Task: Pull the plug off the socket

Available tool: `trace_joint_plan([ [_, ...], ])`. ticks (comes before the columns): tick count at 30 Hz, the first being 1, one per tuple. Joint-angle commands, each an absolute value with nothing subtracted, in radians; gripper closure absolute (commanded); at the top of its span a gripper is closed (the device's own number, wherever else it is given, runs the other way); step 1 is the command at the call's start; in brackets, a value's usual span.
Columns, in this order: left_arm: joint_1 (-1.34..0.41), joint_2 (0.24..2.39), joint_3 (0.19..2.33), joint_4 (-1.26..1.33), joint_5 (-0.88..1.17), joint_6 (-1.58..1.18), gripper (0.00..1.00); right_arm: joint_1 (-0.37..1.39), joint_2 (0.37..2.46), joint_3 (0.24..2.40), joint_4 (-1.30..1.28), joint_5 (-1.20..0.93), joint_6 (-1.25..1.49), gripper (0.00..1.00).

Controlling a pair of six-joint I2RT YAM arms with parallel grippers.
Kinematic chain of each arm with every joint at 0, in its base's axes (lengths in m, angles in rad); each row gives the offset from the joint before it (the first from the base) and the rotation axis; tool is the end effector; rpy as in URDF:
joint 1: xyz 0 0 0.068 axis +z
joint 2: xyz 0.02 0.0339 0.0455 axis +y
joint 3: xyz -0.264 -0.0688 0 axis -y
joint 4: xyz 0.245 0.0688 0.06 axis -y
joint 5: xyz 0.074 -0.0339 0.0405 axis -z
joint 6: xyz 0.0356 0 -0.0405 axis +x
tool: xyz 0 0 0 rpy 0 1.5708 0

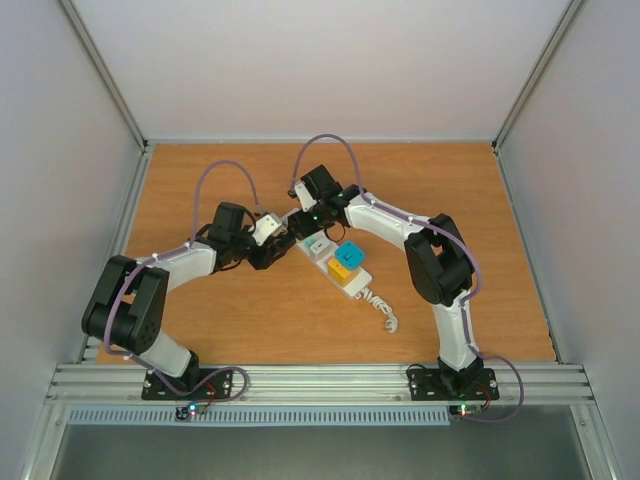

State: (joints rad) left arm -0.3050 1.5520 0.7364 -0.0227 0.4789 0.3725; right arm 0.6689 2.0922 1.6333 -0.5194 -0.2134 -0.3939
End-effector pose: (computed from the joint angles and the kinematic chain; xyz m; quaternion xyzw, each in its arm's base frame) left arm 0.2786 -0.1049 0.1617 0.3815 0.8273 -0.2096 0.3552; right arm 0.3550 0.2902 0.1974 -0.5087 0.8041 0.1407 0.2736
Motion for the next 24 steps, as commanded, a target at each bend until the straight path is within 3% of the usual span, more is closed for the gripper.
trace_joint_plan([
  [1, -0.339, 1.574, 0.744, 0.025, 0.442, 0.392, 0.47, 0.681, 2.059, 1.593, -0.521, -0.203, -0.395, 0.48],
  [12, -0.347, 1.593, 0.776, 0.025, 0.413, 0.393, 0.54, 0.673, 2.047, 1.499, -0.465, -0.208, -0.411, 0.55],
  [19, -0.347, 1.61, 0.796, 0.014, 0.412, 0.399, 0.71, 0.666, 2.043, 1.469, -0.44, -0.218, -0.407, 0.58],
  [24, -0.347, 1.596, 0.777, 0.011, 0.422, 0.401, 0.76, 0.666, 2.053, 1.468, -0.431, -0.209, -0.401, 0.6],
])
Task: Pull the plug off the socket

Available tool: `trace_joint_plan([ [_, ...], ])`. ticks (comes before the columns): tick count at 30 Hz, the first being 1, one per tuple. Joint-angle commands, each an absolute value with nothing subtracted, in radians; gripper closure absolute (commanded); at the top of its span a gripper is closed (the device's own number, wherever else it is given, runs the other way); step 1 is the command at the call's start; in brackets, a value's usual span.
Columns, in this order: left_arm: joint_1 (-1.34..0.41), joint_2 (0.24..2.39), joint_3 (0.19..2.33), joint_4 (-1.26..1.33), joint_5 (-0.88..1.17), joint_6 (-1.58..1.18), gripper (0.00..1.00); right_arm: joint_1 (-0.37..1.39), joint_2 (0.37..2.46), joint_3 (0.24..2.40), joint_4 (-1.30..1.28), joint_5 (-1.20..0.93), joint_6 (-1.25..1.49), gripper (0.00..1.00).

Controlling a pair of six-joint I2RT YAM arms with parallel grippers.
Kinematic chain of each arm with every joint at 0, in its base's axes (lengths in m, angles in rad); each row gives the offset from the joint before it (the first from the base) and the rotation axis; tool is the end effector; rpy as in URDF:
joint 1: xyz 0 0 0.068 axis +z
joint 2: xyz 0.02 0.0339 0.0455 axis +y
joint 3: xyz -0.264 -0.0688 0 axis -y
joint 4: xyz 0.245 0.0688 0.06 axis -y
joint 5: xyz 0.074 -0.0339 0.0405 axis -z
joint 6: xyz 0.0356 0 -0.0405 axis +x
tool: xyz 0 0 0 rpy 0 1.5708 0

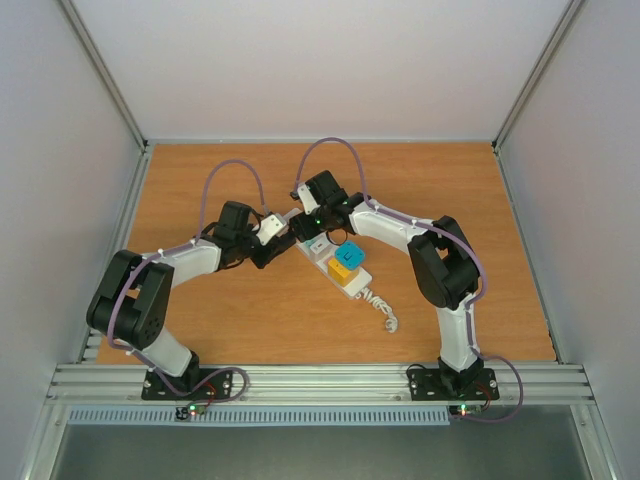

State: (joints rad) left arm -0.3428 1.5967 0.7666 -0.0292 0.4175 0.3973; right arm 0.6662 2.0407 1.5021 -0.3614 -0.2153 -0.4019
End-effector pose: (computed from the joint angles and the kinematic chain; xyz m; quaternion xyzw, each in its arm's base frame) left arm 0.2834 -0.1165 0.1564 0.3990 0.8289 -0.1849 0.3459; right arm 0.3477 0.2830 0.1895 -0.5083 0.7901 0.1437 0.3110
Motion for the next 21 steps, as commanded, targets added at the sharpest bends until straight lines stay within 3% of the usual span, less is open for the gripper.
trace_joint_plan([
  [1, -0.347, 1.592, 0.773, 0.011, 0.42, 0.404, 0.77, 0.666, 2.056, 1.468, -0.431, -0.207, -0.399, 0.6],
  [21, -0.347, 1.515, 0.678, 0.009, 0.385, 0.445, 0.89, 0.641, 2.054, 1.404, -0.365, -0.103, -0.403, 0.65],
])
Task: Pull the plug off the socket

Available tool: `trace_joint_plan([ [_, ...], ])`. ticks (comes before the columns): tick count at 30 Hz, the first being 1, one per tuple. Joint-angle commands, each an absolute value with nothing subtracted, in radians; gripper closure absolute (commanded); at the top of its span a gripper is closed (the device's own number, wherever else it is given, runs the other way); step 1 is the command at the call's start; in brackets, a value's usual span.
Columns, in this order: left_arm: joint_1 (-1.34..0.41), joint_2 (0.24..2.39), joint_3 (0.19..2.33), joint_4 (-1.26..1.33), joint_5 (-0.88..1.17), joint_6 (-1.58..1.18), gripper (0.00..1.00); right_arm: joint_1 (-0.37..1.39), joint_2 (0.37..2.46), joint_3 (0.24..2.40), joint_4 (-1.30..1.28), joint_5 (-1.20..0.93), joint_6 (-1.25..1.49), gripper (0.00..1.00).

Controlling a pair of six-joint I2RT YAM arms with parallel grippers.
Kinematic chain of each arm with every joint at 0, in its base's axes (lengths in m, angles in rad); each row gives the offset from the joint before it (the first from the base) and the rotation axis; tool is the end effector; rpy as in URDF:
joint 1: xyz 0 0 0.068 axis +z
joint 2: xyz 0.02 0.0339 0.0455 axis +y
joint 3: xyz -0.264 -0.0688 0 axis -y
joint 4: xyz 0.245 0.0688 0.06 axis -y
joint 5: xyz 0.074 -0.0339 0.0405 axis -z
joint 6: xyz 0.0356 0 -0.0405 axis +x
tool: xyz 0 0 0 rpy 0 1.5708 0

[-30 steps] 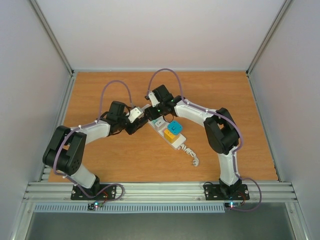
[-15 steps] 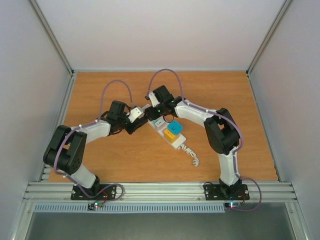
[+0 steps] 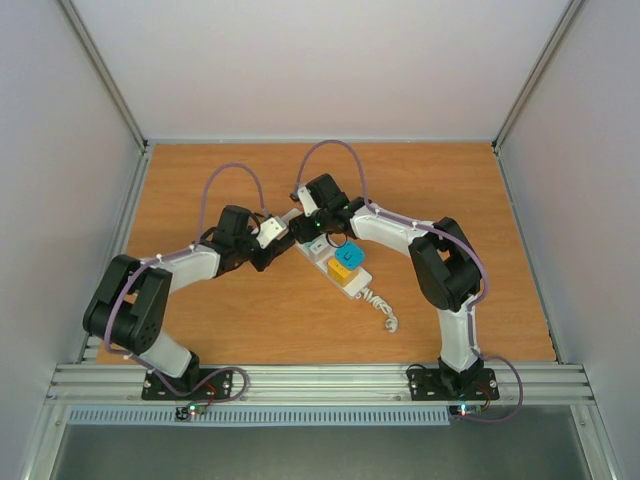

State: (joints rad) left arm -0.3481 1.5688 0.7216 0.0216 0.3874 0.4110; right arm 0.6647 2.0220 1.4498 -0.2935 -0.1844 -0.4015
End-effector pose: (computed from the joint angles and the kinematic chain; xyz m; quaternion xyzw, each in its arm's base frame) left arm 0.2767 -0.1147 0.1550 0.4037 0.8230 -0.1680 0.3627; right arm 0.3456 0.2791 0.1859 -0.5023 0.7887 0.1308 0.3295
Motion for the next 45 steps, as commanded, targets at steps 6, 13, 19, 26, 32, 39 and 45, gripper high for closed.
trace_joint_plan([
  [6, -0.347, 1.478, 0.678, -0.028, 0.385, 0.462, 0.89, 0.643, 2.052, 1.377, -0.342, -0.082, -0.413, 0.66],
  [13, -0.347, 1.45, 0.719, -0.084, 0.431, 0.437, 0.89, 0.643, 2.054, 1.352, -0.315, -0.048, -0.413, 0.67],
  [19, -0.347, 1.448, 0.659, -0.053, 0.381, 0.473, 0.9, 0.642, 2.058, 1.353, -0.307, -0.018, -0.411, 0.68],
  [26, -0.347, 1.445, 0.597, -0.022, 0.33, 0.522, 0.9, 0.642, 2.062, 1.356, -0.308, -0.015, -0.411, 0.69],
  [32, -0.347, 1.439, 0.601, -0.025, 0.335, 0.508, 0.91, 0.643, 2.057, 1.355, -0.309, -0.033, -0.412, 0.69],
  [39, -0.322, 1.396, 0.642, -0.083, 0.344, 0.49, 0.91, 0.644, 2.041, 1.352, -0.317, -0.069, -0.419, 0.68],
  [45, -0.232, 1.405, 0.698, -0.121, 0.351, 0.489, 0.91, 0.646, 2.033, 1.345, -0.324, -0.111, -0.427, 0.67],
])
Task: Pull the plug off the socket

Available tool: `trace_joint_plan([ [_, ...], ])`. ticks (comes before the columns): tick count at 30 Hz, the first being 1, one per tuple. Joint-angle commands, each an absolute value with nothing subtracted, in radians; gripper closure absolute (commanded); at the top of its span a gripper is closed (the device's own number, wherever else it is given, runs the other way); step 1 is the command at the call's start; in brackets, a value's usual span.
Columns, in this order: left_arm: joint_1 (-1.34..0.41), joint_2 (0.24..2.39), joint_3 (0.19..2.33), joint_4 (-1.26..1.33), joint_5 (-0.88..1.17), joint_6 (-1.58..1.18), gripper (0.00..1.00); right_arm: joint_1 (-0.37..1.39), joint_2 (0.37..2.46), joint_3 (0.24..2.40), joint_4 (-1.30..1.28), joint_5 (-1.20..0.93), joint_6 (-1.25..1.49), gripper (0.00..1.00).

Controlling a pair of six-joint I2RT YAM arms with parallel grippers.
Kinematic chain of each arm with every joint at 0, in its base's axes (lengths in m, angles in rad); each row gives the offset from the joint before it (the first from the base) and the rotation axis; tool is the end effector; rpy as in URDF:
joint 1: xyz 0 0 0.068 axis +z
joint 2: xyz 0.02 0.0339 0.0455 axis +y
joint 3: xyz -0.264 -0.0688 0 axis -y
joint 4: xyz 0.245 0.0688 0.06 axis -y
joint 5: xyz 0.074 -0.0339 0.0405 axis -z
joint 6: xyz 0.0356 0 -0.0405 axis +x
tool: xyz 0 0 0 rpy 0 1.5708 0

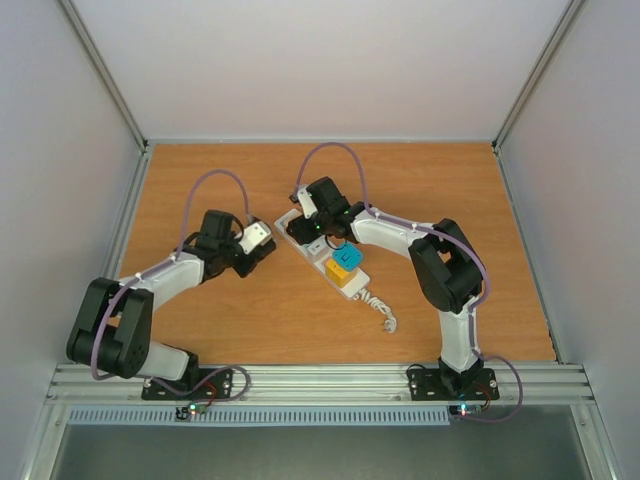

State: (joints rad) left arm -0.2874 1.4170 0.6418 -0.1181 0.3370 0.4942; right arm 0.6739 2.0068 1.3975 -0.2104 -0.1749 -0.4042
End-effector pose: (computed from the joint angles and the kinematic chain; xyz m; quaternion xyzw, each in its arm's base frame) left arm 0.2498 -0.0861 0.1619 0.4057 0.8385 -0.1235 0.3422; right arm 0.3409 0.2801 0.1821 -0.5032 0.7789 0.1296 0.3511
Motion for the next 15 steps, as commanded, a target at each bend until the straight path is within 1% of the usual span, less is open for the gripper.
trace_joint_plan([
  [1, -0.213, 1.411, 0.709, -0.124, 0.351, 0.488, 0.91, 0.647, 2.03, 1.342, -0.323, -0.116, -0.43, 0.67],
  [7, -0.117, 1.46, 0.785, -0.103, 0.302, 0.472, 0.91, 0.656, 2.021, 1.328, -0.323, -0.141, -0.445, 0.67],
  [15, -0.015, 1.566, 0.91, -0.063, 0.132, 0.483, 0.9, 0.66, 2.013, 1.322, -0.329, -0.169, -0.458, 0.66],
])
